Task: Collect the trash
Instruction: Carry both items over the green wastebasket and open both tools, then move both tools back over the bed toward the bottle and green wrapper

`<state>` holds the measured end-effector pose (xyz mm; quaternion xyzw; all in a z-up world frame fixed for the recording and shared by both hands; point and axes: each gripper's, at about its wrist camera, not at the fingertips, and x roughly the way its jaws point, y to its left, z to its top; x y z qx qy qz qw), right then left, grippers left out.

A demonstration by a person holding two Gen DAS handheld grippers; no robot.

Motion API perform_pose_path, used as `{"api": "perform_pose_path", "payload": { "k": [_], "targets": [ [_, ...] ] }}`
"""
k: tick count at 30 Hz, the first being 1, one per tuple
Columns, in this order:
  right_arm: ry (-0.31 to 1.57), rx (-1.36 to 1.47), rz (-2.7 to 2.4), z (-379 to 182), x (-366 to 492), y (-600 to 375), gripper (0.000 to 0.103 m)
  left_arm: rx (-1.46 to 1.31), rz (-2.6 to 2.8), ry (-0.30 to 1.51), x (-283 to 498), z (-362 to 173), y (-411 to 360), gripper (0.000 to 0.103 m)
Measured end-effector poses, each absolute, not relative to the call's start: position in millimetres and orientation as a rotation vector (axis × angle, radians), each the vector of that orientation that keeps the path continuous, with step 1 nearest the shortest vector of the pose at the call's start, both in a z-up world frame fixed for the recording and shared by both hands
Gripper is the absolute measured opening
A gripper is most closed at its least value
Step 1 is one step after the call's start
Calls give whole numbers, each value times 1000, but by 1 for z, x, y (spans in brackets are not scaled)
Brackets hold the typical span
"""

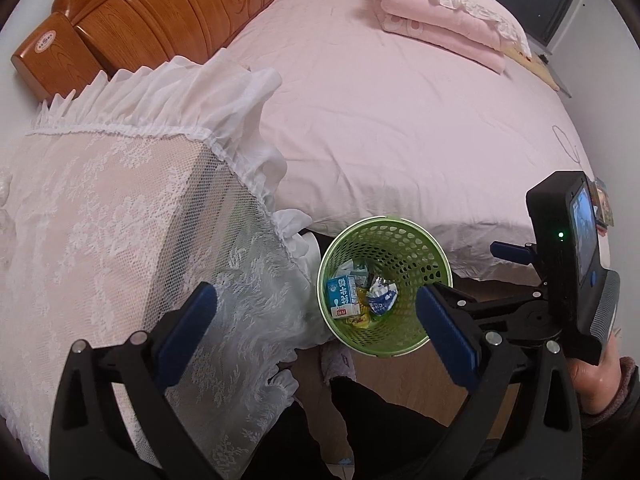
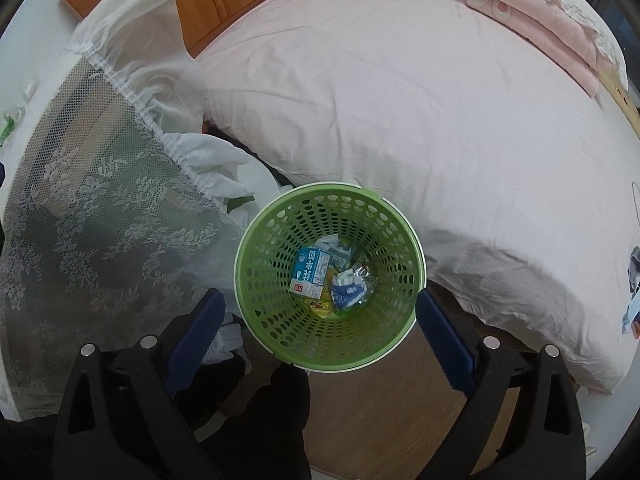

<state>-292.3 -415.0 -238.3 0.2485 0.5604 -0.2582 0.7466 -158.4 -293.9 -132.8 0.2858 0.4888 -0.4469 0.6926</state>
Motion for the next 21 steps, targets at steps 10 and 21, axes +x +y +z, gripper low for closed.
{"api": "perform_pose_path", "payload": {
  "k": [10, 21],
  "targets": [
    [1068, 400, -421, -154, -235, -406, 100, 431, -766, 994, -105, -78, -237, 95],
    [919, 233, -101, -74, -118, -334, 100, 161, -337, 946, -35, -39, -83, 95]
  ]
}}
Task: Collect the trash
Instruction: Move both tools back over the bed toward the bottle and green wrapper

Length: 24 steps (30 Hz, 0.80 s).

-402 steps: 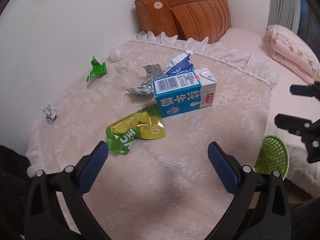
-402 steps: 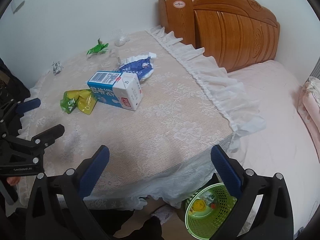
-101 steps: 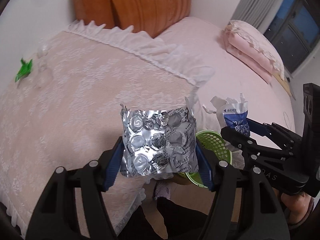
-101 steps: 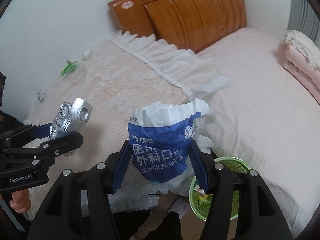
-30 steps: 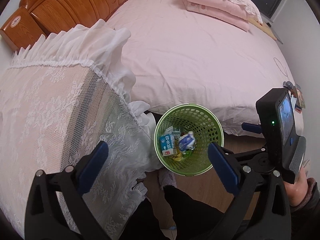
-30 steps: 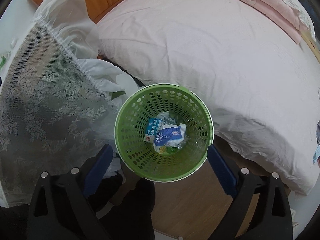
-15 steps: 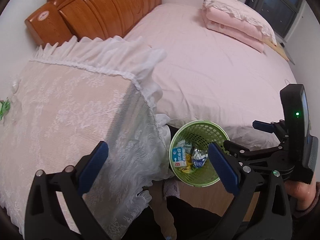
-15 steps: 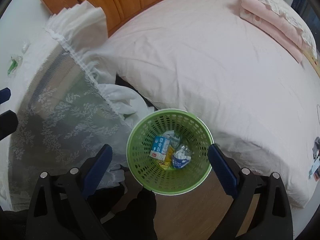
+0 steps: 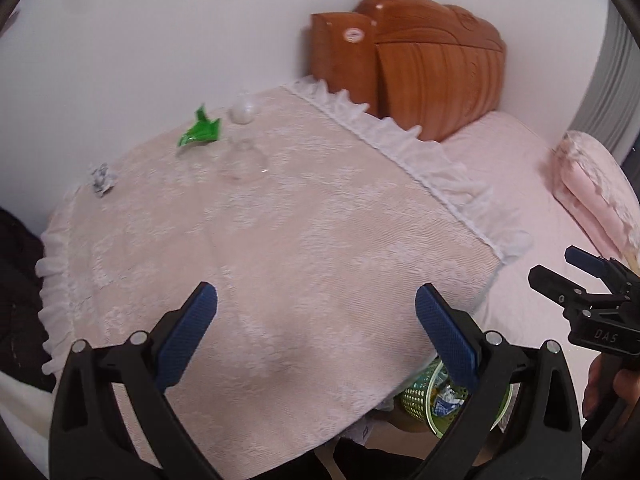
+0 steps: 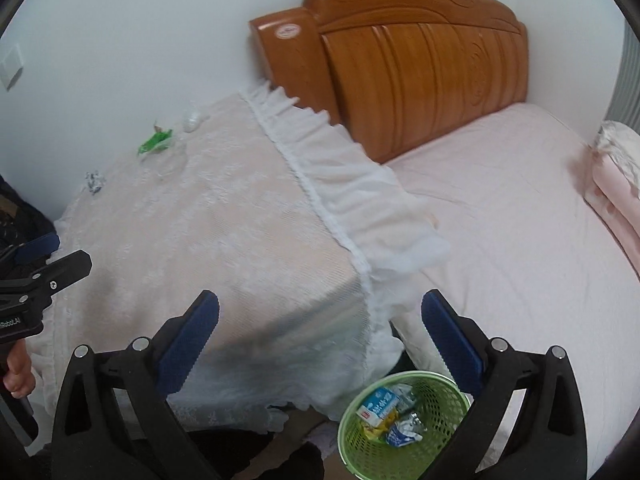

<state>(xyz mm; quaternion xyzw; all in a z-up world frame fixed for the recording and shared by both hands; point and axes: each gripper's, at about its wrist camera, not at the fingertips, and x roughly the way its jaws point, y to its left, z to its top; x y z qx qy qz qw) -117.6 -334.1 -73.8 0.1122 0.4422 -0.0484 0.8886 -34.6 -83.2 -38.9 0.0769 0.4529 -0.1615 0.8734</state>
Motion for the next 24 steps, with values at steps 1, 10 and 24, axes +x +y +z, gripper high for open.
{"api": "perform_pose_path", "payload": {
  "k": [1, 10, 24],
  "targets": [
    [917, 232, -84, -72, -112, -329, 100, 141, -308, 948, -31, -39, -70, 95],
    [919, 174, 88, -55, -45, -243, 100, 17, -162, 980, 2, -43, 12, 95],
    [985, 145, 134, -60, 86, -165, 101, 75, -207, 995, 117, -72, 33, 95]
  ]
}}
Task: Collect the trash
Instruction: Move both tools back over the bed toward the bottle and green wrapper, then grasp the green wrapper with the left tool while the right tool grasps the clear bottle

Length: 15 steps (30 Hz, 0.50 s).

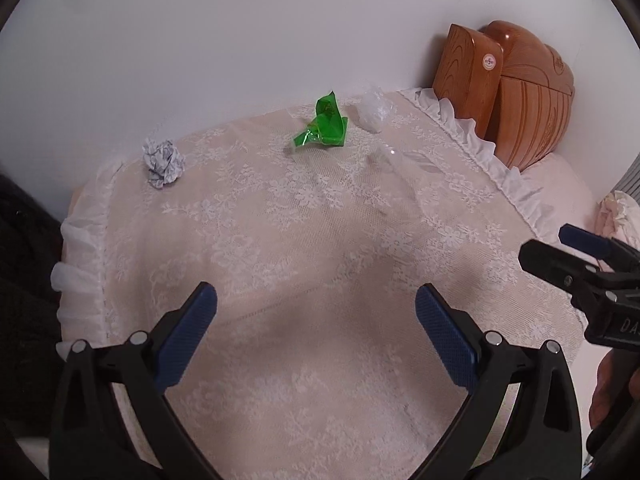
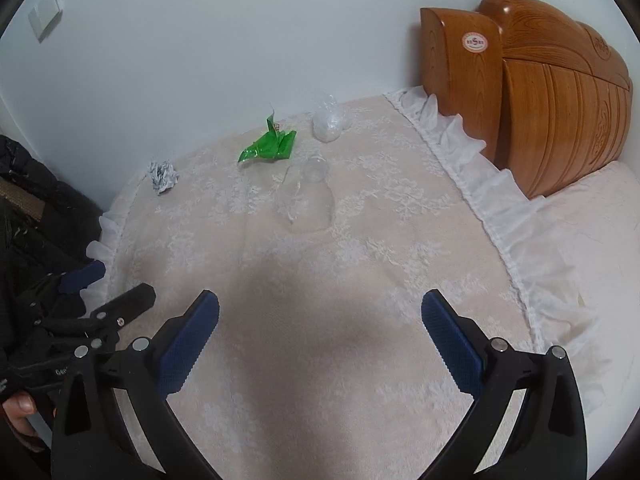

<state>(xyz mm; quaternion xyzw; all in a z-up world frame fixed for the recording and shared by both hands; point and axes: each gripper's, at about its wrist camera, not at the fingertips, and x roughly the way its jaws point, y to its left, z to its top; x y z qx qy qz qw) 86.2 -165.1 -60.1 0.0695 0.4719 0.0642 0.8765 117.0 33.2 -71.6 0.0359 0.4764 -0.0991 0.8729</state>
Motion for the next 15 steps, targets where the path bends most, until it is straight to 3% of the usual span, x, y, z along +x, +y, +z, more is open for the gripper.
{"api": "perform_pose_path", "payload": {
  "k": [13, 15],
  "targets": [
    [1177, 72, 55, -135, 248, -129, 100, 147, -260, 990, 226, -110, 43, 95],
    [1201, 79, 50, -144, 251, -132, 90, 157, -264, 992, 235, -114, 42, 95]
  ]
}}
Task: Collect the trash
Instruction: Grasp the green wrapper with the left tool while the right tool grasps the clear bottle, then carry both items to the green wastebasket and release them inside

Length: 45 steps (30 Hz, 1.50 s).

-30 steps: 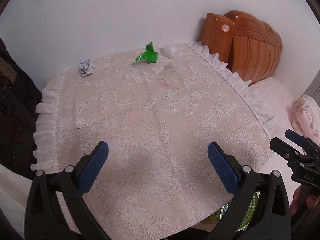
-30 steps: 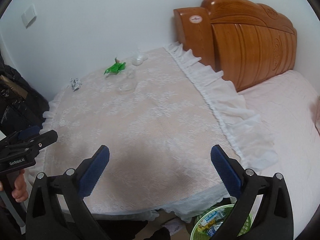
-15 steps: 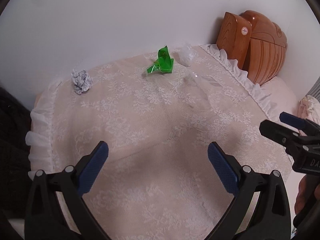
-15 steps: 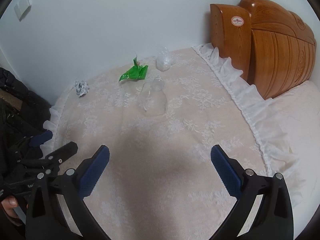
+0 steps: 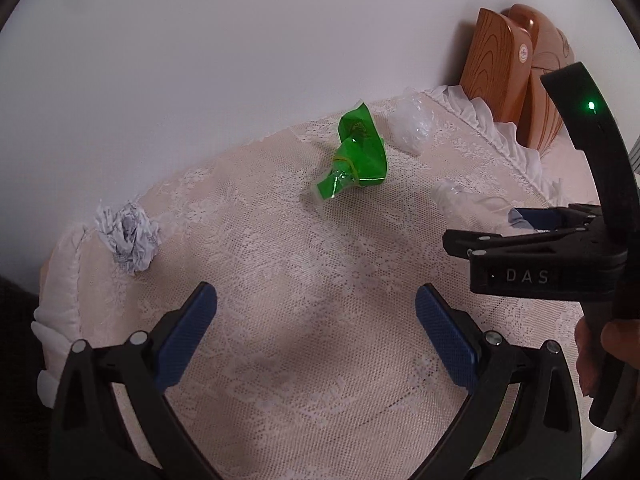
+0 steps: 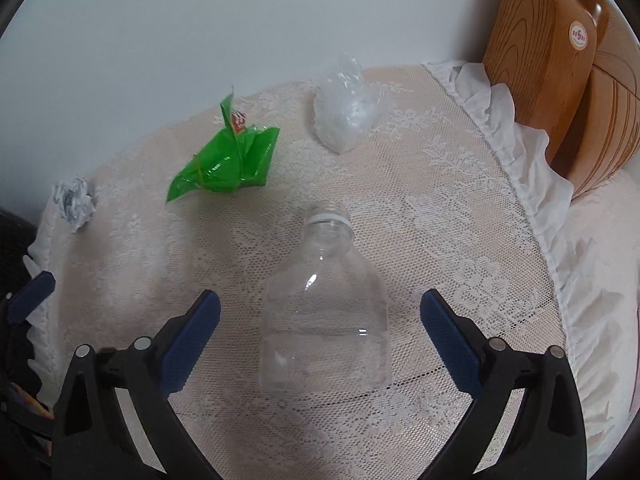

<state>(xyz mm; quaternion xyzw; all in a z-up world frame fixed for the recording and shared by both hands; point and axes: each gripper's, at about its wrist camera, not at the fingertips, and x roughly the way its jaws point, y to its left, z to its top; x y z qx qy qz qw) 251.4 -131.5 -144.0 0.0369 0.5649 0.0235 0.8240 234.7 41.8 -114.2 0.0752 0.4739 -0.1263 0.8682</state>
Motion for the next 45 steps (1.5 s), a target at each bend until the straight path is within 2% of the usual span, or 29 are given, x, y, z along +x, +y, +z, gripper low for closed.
{"api": "perform_pose_path", "payload": {
  "k": [2, 4, 21, 22, 24, 26, 31, 33, 45],
  "targets": [
    [1231, 118, 59, -151, 252, -138, 70, 160, -267, 992, 241, -117, 41, 95],
    [1234, 150, 74, -153, 250, -143, 64, 152, -274, 994, 248, -118, 39, 95],
    [1153, 336, 79, -127, 209, -205, 63, 131, -269, 1030, 352, -151, -36, 94],
    [1153, 338, 77, -127, 207, -207, 63, 134, -262, 1029, 355, -152, -38, 91],
    [1154, 348, 72, -128, 203, -212, 63, 129, -271, 1051, 360, -155, -42, 63],
    [1155, 361, 67, -128, 201, -215, 63, 118, -274, 1074, 362, -158, -42, 56],
    [1147, 365, 76, -128, 194, -214, 63, 130, -265, 1053, 348, -152, -34, 53],
    [1142, 364, 84, -126, 192, -213, 63, 134, -256, 1044, 338, -145, -28, 45],
    [1116, 348, 110, -108, 143, -200, 63, 63, -251, 1039, 249, -106, 10, 44]
  ]
}}
